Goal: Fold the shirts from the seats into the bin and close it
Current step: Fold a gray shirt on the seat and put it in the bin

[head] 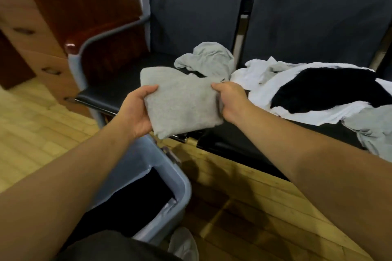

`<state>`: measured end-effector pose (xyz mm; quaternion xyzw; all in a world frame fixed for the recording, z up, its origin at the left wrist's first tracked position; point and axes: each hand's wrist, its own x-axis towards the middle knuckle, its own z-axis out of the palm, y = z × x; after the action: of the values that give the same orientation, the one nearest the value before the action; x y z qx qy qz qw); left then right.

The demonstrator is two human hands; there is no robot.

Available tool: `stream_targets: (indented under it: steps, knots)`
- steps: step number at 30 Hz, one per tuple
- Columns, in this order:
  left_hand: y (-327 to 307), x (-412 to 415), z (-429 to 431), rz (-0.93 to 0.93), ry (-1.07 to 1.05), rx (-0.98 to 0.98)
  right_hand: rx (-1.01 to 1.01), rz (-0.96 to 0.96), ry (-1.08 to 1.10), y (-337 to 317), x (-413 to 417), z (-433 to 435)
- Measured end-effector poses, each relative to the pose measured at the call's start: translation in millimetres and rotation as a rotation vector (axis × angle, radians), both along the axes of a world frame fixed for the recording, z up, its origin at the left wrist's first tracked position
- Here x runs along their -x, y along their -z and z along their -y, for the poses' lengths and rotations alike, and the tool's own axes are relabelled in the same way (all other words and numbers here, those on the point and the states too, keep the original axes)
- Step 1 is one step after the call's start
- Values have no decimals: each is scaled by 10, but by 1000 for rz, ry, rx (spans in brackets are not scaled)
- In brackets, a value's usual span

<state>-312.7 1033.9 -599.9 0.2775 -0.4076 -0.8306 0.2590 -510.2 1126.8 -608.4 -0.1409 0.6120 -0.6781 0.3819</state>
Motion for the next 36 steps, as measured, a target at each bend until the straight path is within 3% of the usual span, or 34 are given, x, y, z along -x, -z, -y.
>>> stream_targets:
  steps: [7,13,17,21,27,31,36]
  knots:
    - [687,-1490,548,114,-268,-120,-166,-135,-289,548,-1271,941]
    - [1541,-2479,589,291,-493,-238,-350,-245,-513,1475,-2155,1351]
    - [2097,-2813,483,492,-622,-321,-505,-318,-611,2098,-2535,1325]
    - [2588,-3005,428,741,-617,-331,-628,-391,-721,2670,-2820,1248]
    - [3038,-3327,533,966,-614,-198,-655,-385,-815,3038,-3178,1277]
    - [3071,-3425,543,1371,-513,11,-673,-287,-859,3028,-3204,1229]
    - [2634,-3244,746,1403,-392,270,-627,-370,-838,2672,-2907,1299]
